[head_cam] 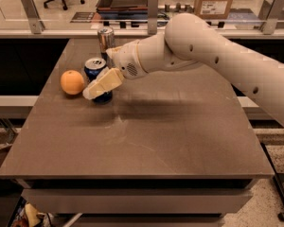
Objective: Move pepsi can near orange
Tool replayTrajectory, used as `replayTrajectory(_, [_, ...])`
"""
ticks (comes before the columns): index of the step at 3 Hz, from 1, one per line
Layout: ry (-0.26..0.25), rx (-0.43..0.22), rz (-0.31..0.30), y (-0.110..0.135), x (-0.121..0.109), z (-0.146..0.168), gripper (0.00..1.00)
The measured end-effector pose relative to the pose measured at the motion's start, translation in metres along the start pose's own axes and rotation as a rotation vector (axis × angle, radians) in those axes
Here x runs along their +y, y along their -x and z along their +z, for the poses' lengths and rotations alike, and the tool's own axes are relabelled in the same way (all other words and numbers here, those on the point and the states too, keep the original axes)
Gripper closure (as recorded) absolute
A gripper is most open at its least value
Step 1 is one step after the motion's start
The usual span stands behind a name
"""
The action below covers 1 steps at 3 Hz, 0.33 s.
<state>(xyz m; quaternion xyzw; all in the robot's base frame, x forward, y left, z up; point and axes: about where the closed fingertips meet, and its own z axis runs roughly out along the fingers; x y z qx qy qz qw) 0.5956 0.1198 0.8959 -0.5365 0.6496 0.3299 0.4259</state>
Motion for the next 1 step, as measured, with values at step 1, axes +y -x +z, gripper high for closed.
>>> replayTrajectory(1, [0.0,0.0,0.0,0.0,0.0001,0.0001,0.0])
